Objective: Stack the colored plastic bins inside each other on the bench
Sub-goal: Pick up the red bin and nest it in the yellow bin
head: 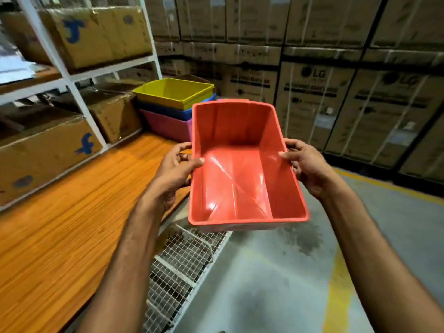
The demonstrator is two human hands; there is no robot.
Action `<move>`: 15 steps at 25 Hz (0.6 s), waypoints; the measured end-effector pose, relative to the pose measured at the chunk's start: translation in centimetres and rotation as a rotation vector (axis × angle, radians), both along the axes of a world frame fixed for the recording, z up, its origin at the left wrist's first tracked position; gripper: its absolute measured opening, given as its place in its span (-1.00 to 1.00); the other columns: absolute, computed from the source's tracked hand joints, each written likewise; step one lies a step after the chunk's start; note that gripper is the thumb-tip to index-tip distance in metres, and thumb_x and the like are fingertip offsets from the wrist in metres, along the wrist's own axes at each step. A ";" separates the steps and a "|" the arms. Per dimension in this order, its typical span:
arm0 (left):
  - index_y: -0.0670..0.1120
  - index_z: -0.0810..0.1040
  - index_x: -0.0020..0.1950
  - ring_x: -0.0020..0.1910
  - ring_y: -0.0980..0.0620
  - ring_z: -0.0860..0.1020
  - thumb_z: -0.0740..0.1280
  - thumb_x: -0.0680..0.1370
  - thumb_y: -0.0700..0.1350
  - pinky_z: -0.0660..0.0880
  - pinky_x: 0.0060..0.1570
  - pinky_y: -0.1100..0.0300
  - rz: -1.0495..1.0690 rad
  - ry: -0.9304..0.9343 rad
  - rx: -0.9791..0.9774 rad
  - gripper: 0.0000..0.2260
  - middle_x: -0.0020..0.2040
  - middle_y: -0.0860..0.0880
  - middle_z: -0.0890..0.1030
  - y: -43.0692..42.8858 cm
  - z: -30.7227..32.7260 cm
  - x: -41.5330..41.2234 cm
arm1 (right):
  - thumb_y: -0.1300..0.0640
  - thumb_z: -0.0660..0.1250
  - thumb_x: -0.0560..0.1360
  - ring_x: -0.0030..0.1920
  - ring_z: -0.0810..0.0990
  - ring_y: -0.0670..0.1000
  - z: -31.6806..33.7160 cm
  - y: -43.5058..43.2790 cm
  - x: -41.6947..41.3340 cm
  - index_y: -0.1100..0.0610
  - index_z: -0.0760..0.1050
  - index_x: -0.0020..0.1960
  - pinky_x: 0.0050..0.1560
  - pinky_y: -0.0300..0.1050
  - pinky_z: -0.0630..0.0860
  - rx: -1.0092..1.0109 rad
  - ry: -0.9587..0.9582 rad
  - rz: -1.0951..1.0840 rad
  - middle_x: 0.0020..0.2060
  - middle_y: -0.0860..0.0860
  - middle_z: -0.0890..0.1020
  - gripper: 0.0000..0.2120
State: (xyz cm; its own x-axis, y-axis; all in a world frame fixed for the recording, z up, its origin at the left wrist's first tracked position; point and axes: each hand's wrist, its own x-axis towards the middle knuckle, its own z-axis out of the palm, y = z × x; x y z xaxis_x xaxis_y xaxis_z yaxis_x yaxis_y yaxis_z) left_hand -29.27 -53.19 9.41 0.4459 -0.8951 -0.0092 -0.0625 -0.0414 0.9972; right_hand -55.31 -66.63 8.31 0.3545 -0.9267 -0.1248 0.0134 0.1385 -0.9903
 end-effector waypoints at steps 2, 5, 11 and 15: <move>0.04 0.46 0.37 -0.13 0.12 0.57 0.41 0.57 -0.26 0.54 -0.38 0.26 -0.012 -0.026 -0.079 -0.58 -0.07 0.03 0.54 -3.2 -0.2 1.3 | 0.37 0.33 0.57 -0.19 0.64 -0.15 0.8 -2.6 0.9 0.01 0.54 0.32 -0.22 -0.22 0.55 -0.101 -0.006 -0.022 -0.02 0.01 0.65 -0.59; 0.03 0.42 0.45 -0.07 0.20 0.59 0.40 0.58 -0.23 0.57 -0.31 0.28 -0.022 -0.053 -0.134 -0.54 0.05 0.03 0.57 -8.3 -0.3 3.3 | 0.30 0.37 0.59 0.02 0.57 0.02 2.0 -6.7 1.4 -0.05 0.46 0.42 0.03 0.02 0.51 -0.247 -0.003 0.040 0.11 0.08 0.55 -0.53; 0.08 0.41 0.43 0.03 0.33 0.60 0.39 0.58 -0.21 0.61 -0.04 0.15 0.090 -0.107 -0.228 -0.55 0.01 0.29 0.66 -17.7 -0.1 5.6 | 0.35 0.41 0.54 0.09 0.56 0.05 3.4 -17.0 2.7 -0.18 0.31 0.55 0.23 0.07 0.59 -0.389 -0.018 0.261 0.18 0.22 0.51 -0.27; 0.03 0.38 0.42 0.00 0.34 0.60 0.36 0.61 -0.20 0.63 -0.12 0.17 0.240 -0.126 -0.292 -0.59 -0.06 0.37 0.64 -24.1 0.8 6.0 | 0.37 0.43 0.53 0.24 0.50 0.38 4.2 -27.3 5.7 -0.21 0.31 0.56 0.36 0.27 0.49 -0.415 -0.059 0.360 0.27 0.33 0.46 -0.24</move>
